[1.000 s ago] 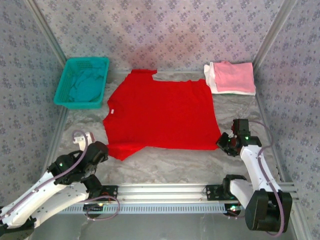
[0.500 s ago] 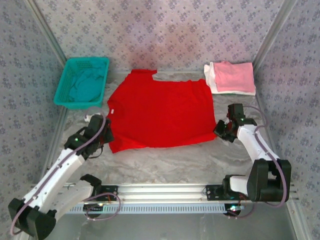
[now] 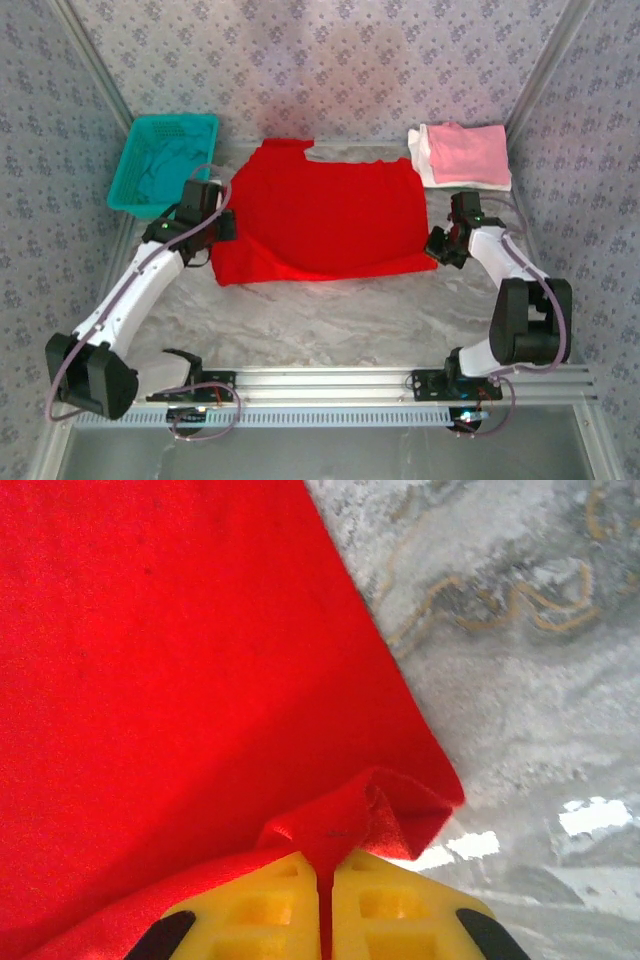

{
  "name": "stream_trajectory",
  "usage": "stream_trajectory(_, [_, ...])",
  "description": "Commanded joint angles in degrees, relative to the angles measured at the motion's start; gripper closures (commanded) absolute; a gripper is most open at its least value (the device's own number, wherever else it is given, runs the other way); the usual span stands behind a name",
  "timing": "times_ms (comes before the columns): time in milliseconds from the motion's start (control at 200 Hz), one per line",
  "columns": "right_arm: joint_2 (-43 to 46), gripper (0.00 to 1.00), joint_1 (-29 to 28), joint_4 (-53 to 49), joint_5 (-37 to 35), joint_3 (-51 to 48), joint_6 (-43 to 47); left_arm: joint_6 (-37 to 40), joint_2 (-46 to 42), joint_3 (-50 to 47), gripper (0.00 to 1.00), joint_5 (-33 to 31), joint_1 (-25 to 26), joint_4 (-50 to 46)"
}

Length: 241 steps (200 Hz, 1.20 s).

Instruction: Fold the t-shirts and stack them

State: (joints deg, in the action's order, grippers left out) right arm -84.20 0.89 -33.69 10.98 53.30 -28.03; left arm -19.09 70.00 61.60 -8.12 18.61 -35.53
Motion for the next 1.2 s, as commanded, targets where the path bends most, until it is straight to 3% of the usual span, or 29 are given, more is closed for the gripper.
stream_trajectory(0, [-1.87, 0.89, 0.39, 2.16, 1.3, 2.51, 0.13, 3.94, 2.12, 2.63, 1.0, 1.47, -1.09, 2.01])
stream_trajectory(460, [-8.01, 0.85, 0.85, 2.7, 2.63, 7.17, -0.94, 7.59, 16.09, 12.77, 1.0, 3.36, -2.57, 6.12])
stream_trajectory(660, [-13.03, 0.73, 3.13, 3.14, 4.61, 13.46, -2.6, 11.85, 29.09, 25.64, 1.0, 0.86, -3.62, 7.5])
stream_trajectory(715, [-13.82, 0.72, 3.99, 4.03, 5.75, 14.55, -3.18, 12.66, 33.42, 30.57, 0.9, -1.11, -4.13, 6.11])
stream_trajectory(760, [-14.05, 0.7, 4.6, 4.21, 6.56, 17.36, -3.32, 12.78, 36.67, 35.37, 0.74, -1.78, -4.44, 3.0])
stream_trajectory(825, [-13.45, 0.65, 5.24, 3.28, 7.14, 18.84, -3.18, 13.02, 38.97, 38.94, 0.69, -2.12, -4.46, 0.22])
stream_trajectory(924, [-9.34, 0.65, 5.21, 5.76, 7.77, 16.48, -1.85, 11.07, 35.77, 34.42, 0.59, -2.03, -4.29, 2.36])
stream_trajectory(1069, [-3.39, 0.64, 2.08, 6.33, 6.23, 8.78, 0.81, 5.89, 27.76, 20.79, 0.54, -3.51, -4.29, 5.47])
stream_trajectory(1199, [-1.29, 0.65, -0.84, 9.64, 6.28, 2.47, 2.24, 2.58, 24.01, 10.76, 0.54, 0.56, -4.52, 5.44])
